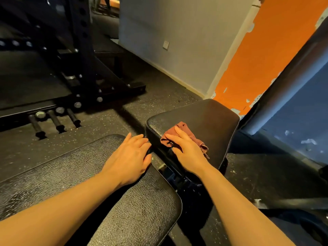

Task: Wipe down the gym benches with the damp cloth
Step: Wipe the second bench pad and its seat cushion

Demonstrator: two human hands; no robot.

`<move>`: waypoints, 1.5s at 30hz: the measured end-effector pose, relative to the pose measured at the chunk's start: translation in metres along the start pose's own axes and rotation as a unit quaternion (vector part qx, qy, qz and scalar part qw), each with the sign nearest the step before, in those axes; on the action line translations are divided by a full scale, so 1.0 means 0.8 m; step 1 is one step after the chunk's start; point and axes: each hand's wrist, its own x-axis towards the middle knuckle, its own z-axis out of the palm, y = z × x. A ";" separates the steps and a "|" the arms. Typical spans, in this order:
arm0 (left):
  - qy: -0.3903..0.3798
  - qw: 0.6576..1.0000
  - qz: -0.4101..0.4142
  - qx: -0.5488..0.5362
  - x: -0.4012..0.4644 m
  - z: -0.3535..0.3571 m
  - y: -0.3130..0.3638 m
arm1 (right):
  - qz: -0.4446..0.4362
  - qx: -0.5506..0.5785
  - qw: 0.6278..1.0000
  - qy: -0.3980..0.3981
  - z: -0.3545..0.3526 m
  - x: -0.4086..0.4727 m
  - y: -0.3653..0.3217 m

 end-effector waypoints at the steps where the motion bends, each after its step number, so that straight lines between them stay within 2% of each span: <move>1: -0.001 1.000 -0.005 -0.001 0.000 -0.001 0.000 | -0.009 0.006 1.000 -0.005 0.004 0.013 -0.005; 4: 0.010 1.000 -0.012 -0.015 -0.001 -0.002 0.002 | -0.028 0.017 0.999 -0.011 0.014 0.044 -0.023; 7: 0.061 0.992 -0.037 -0.101 -0.003 -0.004 0.000 | -0.021 0.060 0.998 0.027 0.015 0.045 -0.035; 11: 0.182 0.938 -0.148 -0.256 -0.022 -0.024 -0.003 | 0.002 0.245 0.967 0.068 0.007 0.001 -0.063; 14: 0.181 0.902 -0.169 -0.353 -0.048 -0.046 -0.001 | 0.028 0.339 0.936 0.087 -0.005 -0.030 -0.093; 15: 0.161 0.880 -0.156 -0.419 -0.057 -0.055 0.003 | 0.023 0.367 0.925 0.093 -0.006 -0.037 -0.105; 17: 0.111 0.798 -0.142 -0.575 -0.072 -0.077 0.017 | 0.018 0.430 0.899 0.084 -0.007 -0.051 -0.138; 18: 0.108 0.758 -0.152 -0.625 -0.076 -0.084 0.022 | 0.013 0.452 0.890 0.063 -0.005 -0.058 -0.154; 19: 0.132 0.741 -0.167 -0.637 -0.081 -0.088 0.023 | 0.004 0.457 0.889 0.031 -0.004 -0.065 -0.169; 20: 0.172 0.755 -0.186 -0.604 -0.086 -0.091 0.020 | -0.004 0.444 0.896 -0.003 -0.004 -0.072 -0.179; 22: 0.236 0.813 -0.204 -0.492 -0.095 -0.094 0.009 | 0.006 0.400 0.916 -0.039 -0.009 -0.087 -0.181; 25: 0.300 0.858 -0.228 -0.348 -0.103 -0.107 -0.017 | 0.099 0.275 0.956 0.043 -0.011 -0.119 -0.150; 26: 0.287 0.879 -0.227 -0.306 -0.100 -0.109 -0.030 | 0.137 0.231 0.962 0.056 -0.007 -0.131 -0.137; 27: 0.235 0.908 -0.215 -0.271 -0.095 -0.105 -0.041 | 0.166 0.193 0.966 0.049 -0.003 -0.145 -0.125; 29: 0.065 0.967 -0.162 -0.187 -0.086 -0.088 -0.057 | 0.194 0.139 0.971 0.009 0.009 -0.171 -0.110; 30: -0.001 0.983 -0.134 -0.128 -0.086 -0.076 -0.058 | 0.194 0.131 0.972 -0.007 0.014 -0.182 -0.105; 31: -0.037 0.989 -0.116 -0.082 -0.086 -0.063 -0.056 | 0.190 0.132 0.973 -0.012 0.019 -0.191 -0.103; 32: -0.029 0.992 -0.109 -0.063 -0.084 -0.052 -0.050 | 0.184 0.134 0.974 -0.006 0.023 -0.197 -0.102; 35: 0.025 0.995 -0.045 -0.089 -0.080 -0.026 -0.008 | 0.172 0.126 0.977 0.023 0.031 -0.203 -0.100; 38: 0.019 0.992 0.069 -0.102 -0.092 -0.008 0.050 | 0.171 0.119 0.977 0.053 0.033 -0.206 -0.104; 40: 0.020 0.989 0.105 -0.104 -0.101 -0.010 0.062 | 0.172 0.115 0.976 0.062 0.033 -0.211 -0.104; 43: 0.039 0.994 0.081 -0.069 -0.090 -0.028 0.027 | 0.163 0.108 0.980 0.049 0.035 -0.219 -0.099; 45: 0.028 0.998 -0.019 -0.060 -0.081 -0.043 -0.008 | 0.155 0.113 0.980 0.045 0.037 -0.224 -0.096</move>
